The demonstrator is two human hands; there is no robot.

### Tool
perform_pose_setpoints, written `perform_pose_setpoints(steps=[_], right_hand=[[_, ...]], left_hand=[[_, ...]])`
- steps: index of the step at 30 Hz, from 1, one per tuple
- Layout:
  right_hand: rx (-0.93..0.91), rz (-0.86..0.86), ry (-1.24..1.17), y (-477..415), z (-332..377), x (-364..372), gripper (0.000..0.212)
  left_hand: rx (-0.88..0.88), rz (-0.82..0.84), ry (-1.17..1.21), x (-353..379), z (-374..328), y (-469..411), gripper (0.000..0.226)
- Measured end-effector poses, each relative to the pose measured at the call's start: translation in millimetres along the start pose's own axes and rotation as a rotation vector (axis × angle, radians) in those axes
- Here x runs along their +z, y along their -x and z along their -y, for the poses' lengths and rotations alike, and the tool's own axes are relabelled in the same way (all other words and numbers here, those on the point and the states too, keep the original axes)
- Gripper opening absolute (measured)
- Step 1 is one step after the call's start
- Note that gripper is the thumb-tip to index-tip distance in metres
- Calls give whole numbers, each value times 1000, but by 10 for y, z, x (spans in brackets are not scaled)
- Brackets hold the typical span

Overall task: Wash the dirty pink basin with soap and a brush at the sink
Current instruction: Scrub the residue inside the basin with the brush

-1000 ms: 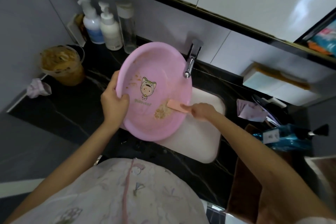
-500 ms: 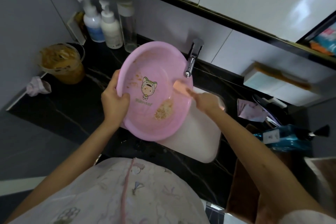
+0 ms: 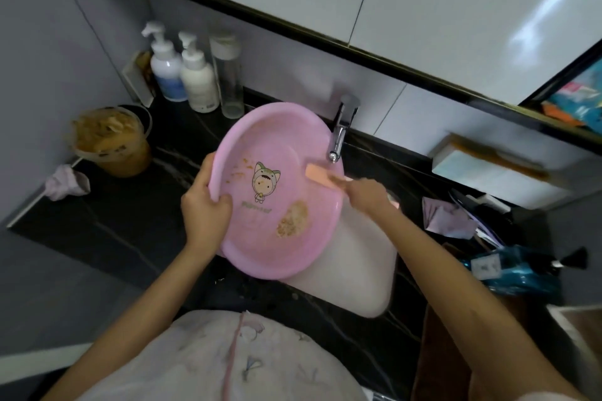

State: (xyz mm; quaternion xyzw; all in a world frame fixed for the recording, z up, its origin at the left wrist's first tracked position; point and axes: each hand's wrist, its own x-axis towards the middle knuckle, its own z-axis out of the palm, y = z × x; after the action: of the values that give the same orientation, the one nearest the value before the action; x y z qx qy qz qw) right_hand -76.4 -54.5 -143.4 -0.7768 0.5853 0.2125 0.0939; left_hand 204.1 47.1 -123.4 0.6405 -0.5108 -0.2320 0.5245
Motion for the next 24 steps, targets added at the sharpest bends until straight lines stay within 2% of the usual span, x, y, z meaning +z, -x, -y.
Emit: perform_pose_setpoints(steps=[2, 3, 5, 6, 7, 10, 12, 15, 17, 19, 21, 23, 24], right_hand=[[62, -141, 86, -21, 27, -65, 63], [51, -112, 49, -21, 81, 9, 59], [8, 129, -67, 1, 221, 152, 50], [-2, 193, -84, -5, 243, 160, 51], [9, 158, -53, -43, 222, 100, 48], [57, -165, 180, -144, 48, -148, 48], [39, -140, 197, -132, 40, -117, 53], [-44, 64, 156, -133, 188, 75, 63], [-21, -62, 170, -187, 192, -1, 55], [92, -200, 157, -177, 126, -89, 41], [82, -143, 88, -141, 129, -13, 44], [18, 34, -40, -61, 216, 106, 46], [-9, 33, -41, -71, 230, 120, 47]], left_hand=[[1, 0, -7, 8, 3, 3, 75], [-5, -3, -7, 13, 1, 12, 74], [-12, -8, -14, 7, -13, 22, 73], [-13, -12, -11, 0, -15, 20, 73], [-14, -11, -4, -2, -9, 18, 73], [-20, 3, 3, 5, -23, 13, 73], [-25, -3, -1, -6, -33, 19, 73], [-34, -6, 7, -11, -36, 20, 74], [-39, -7, 10, -5, -46, 22, 73], [-40, -6, 14, 0, -57, 33, 73], [-35, -9, 8, -7, -56, 31, 74], [-41, -12, 4, -10, -49, 24, 75], [-45, -19, 3, -8, -54, 23, 75]])
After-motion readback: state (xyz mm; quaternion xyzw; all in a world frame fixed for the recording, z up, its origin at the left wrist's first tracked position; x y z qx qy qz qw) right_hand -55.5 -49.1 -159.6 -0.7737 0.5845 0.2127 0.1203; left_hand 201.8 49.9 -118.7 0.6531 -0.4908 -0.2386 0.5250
